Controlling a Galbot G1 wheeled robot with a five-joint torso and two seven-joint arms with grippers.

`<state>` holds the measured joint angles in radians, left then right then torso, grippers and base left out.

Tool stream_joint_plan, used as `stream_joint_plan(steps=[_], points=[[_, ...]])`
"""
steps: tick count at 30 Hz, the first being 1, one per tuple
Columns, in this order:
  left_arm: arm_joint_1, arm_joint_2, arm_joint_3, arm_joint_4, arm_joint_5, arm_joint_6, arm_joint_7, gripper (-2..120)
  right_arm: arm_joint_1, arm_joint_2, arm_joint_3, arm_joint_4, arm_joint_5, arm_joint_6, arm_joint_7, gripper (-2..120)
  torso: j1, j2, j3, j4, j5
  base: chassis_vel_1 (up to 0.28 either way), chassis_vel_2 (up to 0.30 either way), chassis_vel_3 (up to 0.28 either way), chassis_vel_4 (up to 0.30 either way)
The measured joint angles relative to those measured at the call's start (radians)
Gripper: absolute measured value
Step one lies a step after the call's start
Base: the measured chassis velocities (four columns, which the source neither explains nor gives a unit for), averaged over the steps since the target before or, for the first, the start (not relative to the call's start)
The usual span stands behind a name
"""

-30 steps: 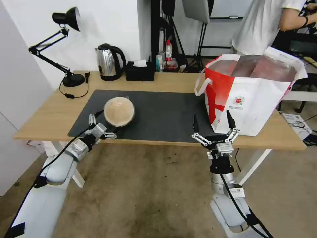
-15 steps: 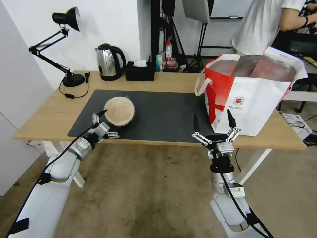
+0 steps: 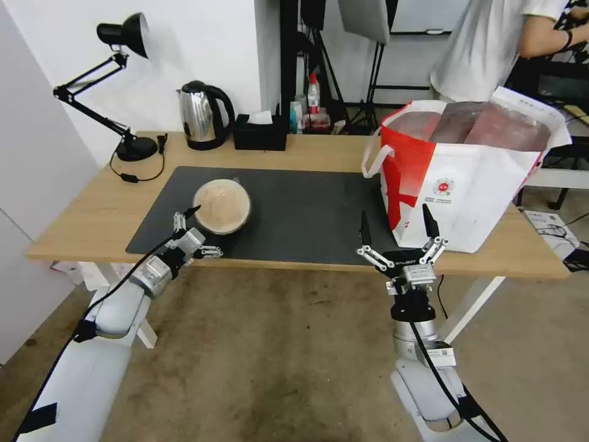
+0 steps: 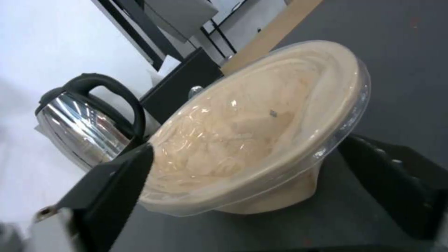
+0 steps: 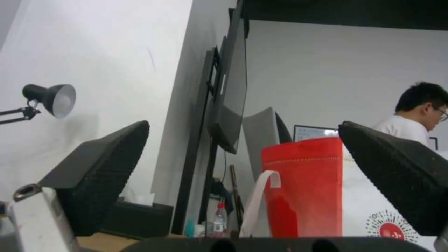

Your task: Pick up the trash from the table and place it into the takeout bag.

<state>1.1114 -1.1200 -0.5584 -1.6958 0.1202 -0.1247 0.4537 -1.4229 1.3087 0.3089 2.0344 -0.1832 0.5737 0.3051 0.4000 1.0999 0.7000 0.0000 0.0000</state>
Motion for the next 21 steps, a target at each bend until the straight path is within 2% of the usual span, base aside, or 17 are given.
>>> stream_joint_plan(steps=[4, 6, 7, 10, 12, 17, 21], points=[[0.005, 0.001, -0.002, -0.002, 0.001, -0.001, 0.000, 76, -0.005, 0.002, 0.000, 0.002, 0.000, 0.000, 0.000, 100, 0.000, 0.000, 0.000, 0.0000, 0.0000, 0.000, 0.000, 0.000, 0.000], [0.005, 0.001, -0.003, -0.002, 0.000, -0.001, 0.000, 76, -0.005, 0.003, 0.000, 0.002, 0.000, 0.000, 0.000, 100, 0.000, 0.000, 0.000, 0.0000, 0.0000, 0.000, 0.000, 0.000, 0.000], [0.005, 0.002, -0.003, -0.002, 0.000, -0.001, 0.000, 70, -0.006, 0.003, 0.000, 0.002, 0.000, 0.000, 0.000, 100, 0.000, 0.000, 0.000, 0.0000, 0.0000, 0.000, 0.000, 0.000, 0.000], [0.005, 0.002, -0.003, -0.002, 0.000, -0.001, 0.000, 65, -0.006, 0.004, 0.000, 0.002, 0.000, 0.000, 0.000, 100, 0.000, 0.000, 0.000, 0.0000, 0.0000, 0.000, 0.000, 0.000, 0.000], [0.004, 0.004, -0.004, 0.000, 0.000, -0.001, 0.000, 48, -0.006, 0.005, -0.002, 0.001, 0.000, 0.000, 0.000, 100, 0.000, 0.000, 0.000, 0.0000, 0.0000, 0.000, 0.000, 0.000, 0.000], [0.002, 0.005, -0.004, 0.002, 0.000, -0.002, 0.000, 36, -0.004, 0.006, -0.003, 0.001, 0.000, 0.000, 0.000, 100, 0.000, 0.000, 0.000, 0.0001, 0.0000, 0.000, 0.000, 0.000, 0.000], [-0.004, 0.007, 0.000, 0.006, 0.000, -0.003, 0.001, 15, 0.001, 0.003, -0.001, 0.002, 0.001, -0.001, 0.000, 100, 0.000, 0.000, 0.000, 0.0000, -0.0001, 0.000, 0.000, 0.000, 0.000]])
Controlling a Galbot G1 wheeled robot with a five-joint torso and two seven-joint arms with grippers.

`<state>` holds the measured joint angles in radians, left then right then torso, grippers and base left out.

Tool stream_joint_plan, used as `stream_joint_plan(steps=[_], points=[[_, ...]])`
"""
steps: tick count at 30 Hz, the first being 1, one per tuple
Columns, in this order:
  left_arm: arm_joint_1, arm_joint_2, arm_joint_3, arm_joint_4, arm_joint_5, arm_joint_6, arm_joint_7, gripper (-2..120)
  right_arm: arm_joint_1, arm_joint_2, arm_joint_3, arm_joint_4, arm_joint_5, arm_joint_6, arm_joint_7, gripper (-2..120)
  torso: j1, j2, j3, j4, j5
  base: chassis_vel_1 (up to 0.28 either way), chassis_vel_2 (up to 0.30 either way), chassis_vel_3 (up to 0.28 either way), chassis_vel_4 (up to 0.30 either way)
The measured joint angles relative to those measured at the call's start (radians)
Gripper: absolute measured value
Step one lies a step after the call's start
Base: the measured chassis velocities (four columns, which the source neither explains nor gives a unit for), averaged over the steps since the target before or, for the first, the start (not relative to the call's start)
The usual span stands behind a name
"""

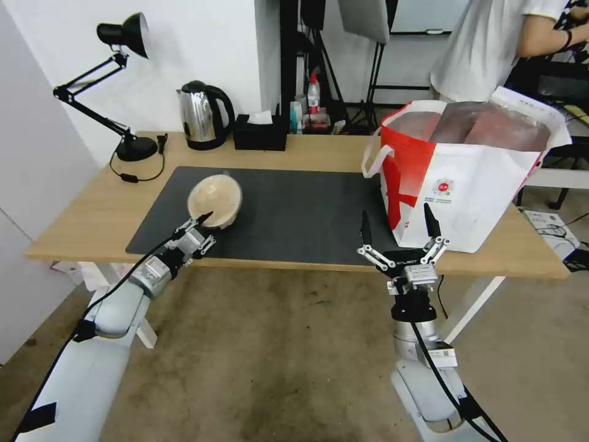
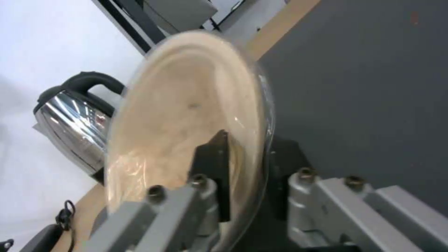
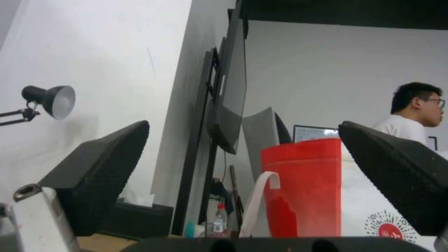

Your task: Pick up the trash from the table and place it into the takeout bag.

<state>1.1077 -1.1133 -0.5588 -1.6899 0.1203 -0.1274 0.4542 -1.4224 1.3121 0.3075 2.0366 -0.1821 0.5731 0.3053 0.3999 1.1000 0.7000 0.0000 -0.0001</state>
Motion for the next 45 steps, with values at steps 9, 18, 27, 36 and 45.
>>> stream_joint_plan(steps=[9, 18, 27, 36, 45], points=[[-0.001, -0.007, 0.001, 0.004, 0.001, -0.003, 0.000, 1, -0.003, -0.003, 0.002, 0.004, 0.002, -0.002, 0.000, 100, 0.000, 0.000, 0.000, 0.0001, 0.0001, 0.000, 0.000, 0.000, 0.000], [0.008, -0.011, -0.007, -0.002, 0.001, -0.007, 0.000, 1, -0.013, -0.005, 0.008, 0.016, 0.003, -0.004, 0.000, 100, 0.000, 0.000, 0.000, -0.0001, 0.0000, 0.000, 0.000, 0.000, 0.000], [0.032, -0.007, -0.028, -0.024, -0.002, -0.024, -0.001, 1, -0.019, -0.003, 0.006, 0.021, 0.003, -0.004, 0.000, 100, 0.000, 0.000, 0.000, 0.0001, 0.0000, 0.000, 0.000, 0.000, 0.000], [0.017, 0.016, -0.012, -0.094, -0.059, -0.061, -0.044, 1, -0.035, -0.008, 0.005, 0.044, 0.002, -0.004, 0.000, 100, 0.000, 0.000, 0.000, 0.0000, 0.0001, 0.000, 0.000, 0.000, 0.000], [-0.031, 0.060, 0.015, -0.182, -0.125, -0.061, -0.092, 1, -0.099, -0.017, 0.022, 0.081, -0.003, 0.005, -0.003, 100, 0.000, 0.000, 0.000, -0.0001, 0.0002, 0.000, 0.000, 0.000, 0.000]])
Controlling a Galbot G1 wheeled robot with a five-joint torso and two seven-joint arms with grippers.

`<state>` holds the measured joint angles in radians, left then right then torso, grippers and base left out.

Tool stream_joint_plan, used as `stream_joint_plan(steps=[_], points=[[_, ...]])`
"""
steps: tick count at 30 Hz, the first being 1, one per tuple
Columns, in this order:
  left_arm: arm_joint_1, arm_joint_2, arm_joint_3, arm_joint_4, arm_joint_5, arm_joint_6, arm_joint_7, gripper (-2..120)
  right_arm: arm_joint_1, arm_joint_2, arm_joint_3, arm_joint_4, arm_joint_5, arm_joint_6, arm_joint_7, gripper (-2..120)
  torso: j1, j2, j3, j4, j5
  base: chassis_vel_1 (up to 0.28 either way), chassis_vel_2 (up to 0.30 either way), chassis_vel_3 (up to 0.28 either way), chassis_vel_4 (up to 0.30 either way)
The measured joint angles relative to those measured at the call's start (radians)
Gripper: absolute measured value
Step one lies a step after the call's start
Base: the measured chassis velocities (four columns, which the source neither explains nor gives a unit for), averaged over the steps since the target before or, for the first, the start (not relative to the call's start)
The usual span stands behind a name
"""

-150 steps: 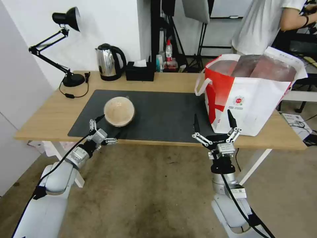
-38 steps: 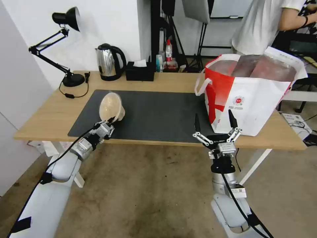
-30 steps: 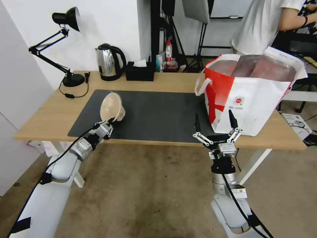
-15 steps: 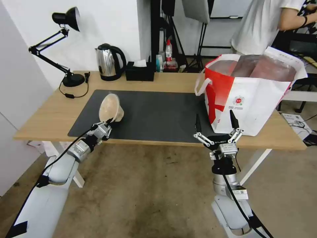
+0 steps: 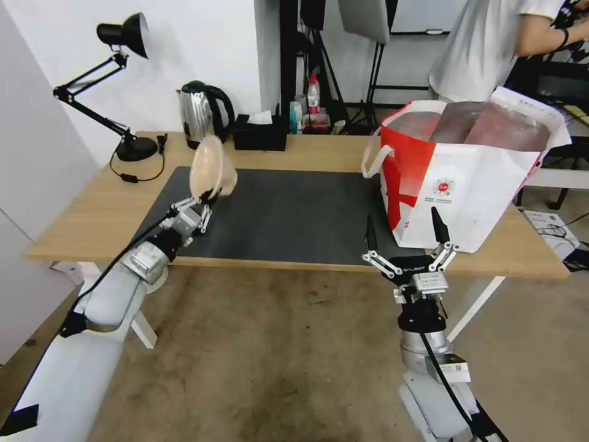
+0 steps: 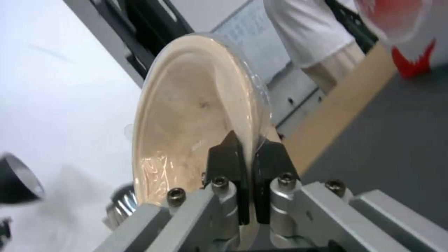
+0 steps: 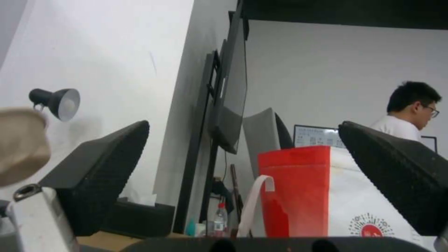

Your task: Pick up the trash from the table and place it into the takeout bag.

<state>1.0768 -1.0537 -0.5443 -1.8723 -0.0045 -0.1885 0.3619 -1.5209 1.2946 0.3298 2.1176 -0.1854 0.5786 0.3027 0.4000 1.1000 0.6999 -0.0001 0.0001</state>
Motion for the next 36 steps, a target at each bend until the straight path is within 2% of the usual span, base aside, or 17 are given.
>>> stream_joint_plan(steps=[6, 10, 14, 25, 36], points=[[-0.070, 0.051, 0.031, -0.021, -0.037, 0.021, -0.009, 1, -0.040, 0.000, 0.015, 0.028, -0.003, 0.008, -0.001, 100, 0.000, 0.000, 0.000, 0.0002, -0.0001, 0.000, 0.000, 0.000, 0.000], [-0.156, 0.081, 0.093, 0.005, -0.055, 0.026, -0.022, 1, -0.067, 0.003, 0.028, 0.035, -0.008, 0.018, -0.001, 100, 0.000, 0.000, 0.000, 0.0002, -0.0001, 0.000, 0.000, 0.000, 0.000], [-0.244, 0.083, 0.158, 0.040, -0.059, 0.028, -0.027, 1, -0.077, 0.006, 0.037, 0.040, -0.009, 0.020, -0.001, 100, 0.000, 0.000, 0.000, 0.0000, 0.0000, 0.000, 0.000, 0.000, 0.000], [-0.503, 0.017, 0.372, 0.164, -0.062, 0.036, -0.031, 1, -0.087, 0.021, 0.063, 0.044, -0.011, 0.020, -0.001, 100, 0.000, 0.000, 0.000, 0.0001, 0.0001, 0.000, 0.000, 0.000, 0.000], [-0.652, -0.056, 0.506, 0.239, -0.058, 0.036, -0.031, 1, -0.096, 0.033, 0.082, 0.051, -0.011, 0.022, 0.000, 100, 0.000, 0.000, 0.000, 0.0001, 0.0001, 0.000, 0.000, 0.000, 0.000]])
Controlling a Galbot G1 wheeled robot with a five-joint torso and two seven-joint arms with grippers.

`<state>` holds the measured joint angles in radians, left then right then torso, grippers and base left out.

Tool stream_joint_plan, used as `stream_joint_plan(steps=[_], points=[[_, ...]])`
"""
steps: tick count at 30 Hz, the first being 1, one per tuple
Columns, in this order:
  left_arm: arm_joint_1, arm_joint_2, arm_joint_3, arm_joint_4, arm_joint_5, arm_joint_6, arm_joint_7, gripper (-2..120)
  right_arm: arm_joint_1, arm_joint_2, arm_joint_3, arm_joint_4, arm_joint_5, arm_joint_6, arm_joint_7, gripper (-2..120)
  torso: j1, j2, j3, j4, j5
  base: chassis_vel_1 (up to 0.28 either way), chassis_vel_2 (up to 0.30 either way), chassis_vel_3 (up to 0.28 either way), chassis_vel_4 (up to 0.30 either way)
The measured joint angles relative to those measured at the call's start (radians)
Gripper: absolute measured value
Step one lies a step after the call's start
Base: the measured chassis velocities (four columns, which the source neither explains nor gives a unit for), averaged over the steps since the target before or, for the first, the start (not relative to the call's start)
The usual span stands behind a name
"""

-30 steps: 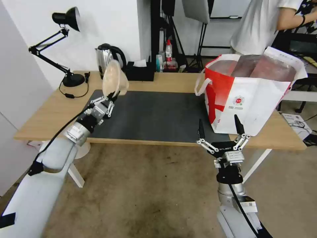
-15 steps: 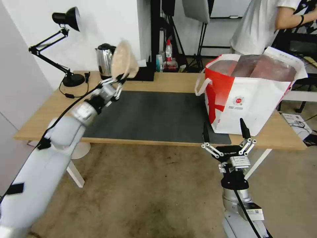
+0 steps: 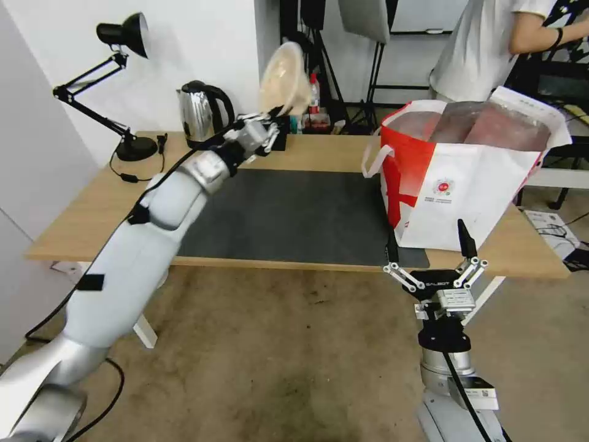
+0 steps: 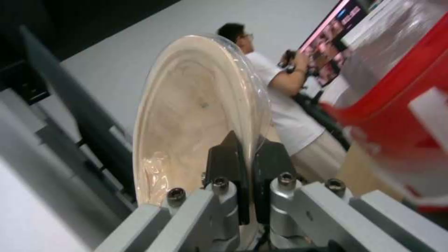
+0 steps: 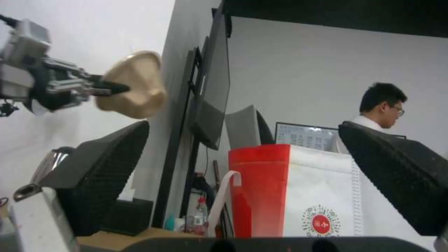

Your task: Pick up the trash from the table and place it into the takeout bag.

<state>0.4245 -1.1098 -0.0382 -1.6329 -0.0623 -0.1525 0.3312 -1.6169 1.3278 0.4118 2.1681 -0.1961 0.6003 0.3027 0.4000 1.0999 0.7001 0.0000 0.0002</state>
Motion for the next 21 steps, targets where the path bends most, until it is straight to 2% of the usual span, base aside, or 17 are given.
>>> stream_joint_plan(steps=[12, 21], points=[[-0.107, -0.095, 0.112, 0.068, 0.019, -0.001, 0.000, 1, -0.030, 0.016, 0.031, 0.024, 0.001, 0.008, 0.001, 100, 0.000, 0.000, 0.000, -0.0001, -0.0001, 0.000, 0.000, 0.000, 0.000], [-0.143, -0.141, 0.152, 0.100, 0.031, -0.006, 0.000, 1, -0.040, 0.022, 0.053, 0.030, 0.002, 0.015, 0.001, 100, 0.000, 0.000, 0.000, 0.0000, -0.0001, 0.000, 0.000, 0.000, 0.000]])
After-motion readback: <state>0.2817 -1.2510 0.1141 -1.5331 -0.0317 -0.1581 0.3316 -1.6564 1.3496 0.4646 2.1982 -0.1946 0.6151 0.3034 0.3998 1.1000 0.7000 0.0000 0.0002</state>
